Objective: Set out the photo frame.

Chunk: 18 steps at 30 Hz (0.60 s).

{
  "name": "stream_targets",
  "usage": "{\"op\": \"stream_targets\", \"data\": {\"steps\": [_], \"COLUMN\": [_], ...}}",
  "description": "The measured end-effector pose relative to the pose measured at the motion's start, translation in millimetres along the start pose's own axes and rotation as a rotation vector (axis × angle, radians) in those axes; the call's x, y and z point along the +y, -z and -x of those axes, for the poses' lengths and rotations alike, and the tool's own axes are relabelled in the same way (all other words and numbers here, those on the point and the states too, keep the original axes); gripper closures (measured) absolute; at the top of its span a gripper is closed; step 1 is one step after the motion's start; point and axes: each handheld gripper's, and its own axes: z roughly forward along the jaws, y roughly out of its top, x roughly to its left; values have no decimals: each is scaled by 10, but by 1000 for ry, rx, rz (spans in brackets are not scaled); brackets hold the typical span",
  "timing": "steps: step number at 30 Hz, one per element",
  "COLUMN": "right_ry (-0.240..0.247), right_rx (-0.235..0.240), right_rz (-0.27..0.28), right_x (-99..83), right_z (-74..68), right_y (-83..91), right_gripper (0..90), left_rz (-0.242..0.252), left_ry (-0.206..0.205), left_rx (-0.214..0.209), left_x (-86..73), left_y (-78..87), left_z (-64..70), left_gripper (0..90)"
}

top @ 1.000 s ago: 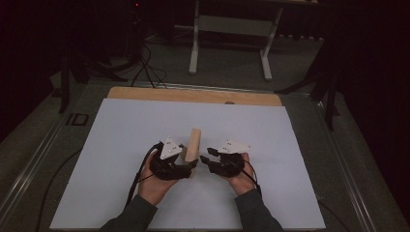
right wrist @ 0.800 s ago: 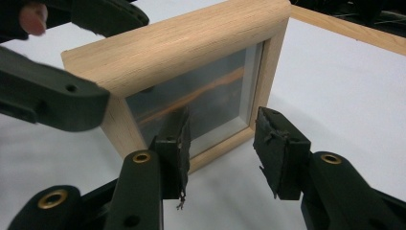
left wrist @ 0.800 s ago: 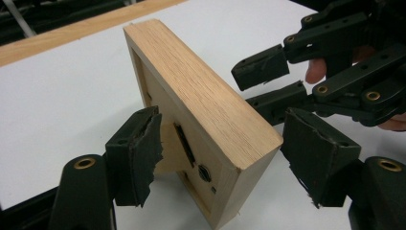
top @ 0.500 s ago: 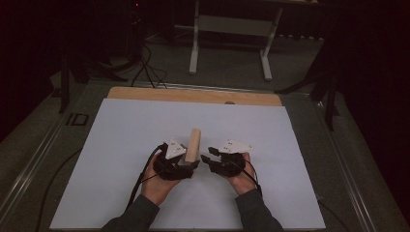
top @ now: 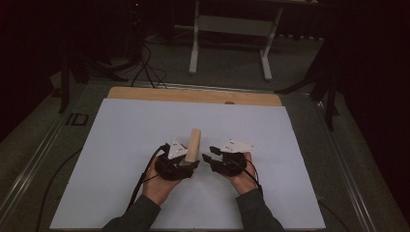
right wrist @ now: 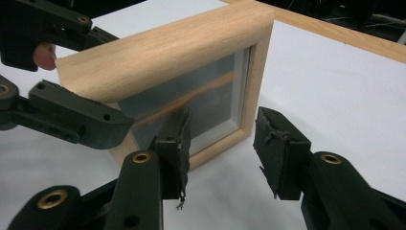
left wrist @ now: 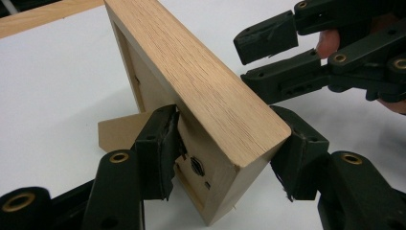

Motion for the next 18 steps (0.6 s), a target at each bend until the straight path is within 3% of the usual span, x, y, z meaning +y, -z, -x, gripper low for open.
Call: {"op": "stream_targets", "data": {"steps": [18], "right_ry": [-17], "right_rx": [-24], "right_rz": [40], "right_x": [40], "right_z": [77], "right_y": [109], "right_gripper": [561], "left_rz": [-3], "left_ry": [25], "left_rx": [55], "left_x": [-8], "left_y": [54], "left_z": [-108], "left_gripper": [599]}}
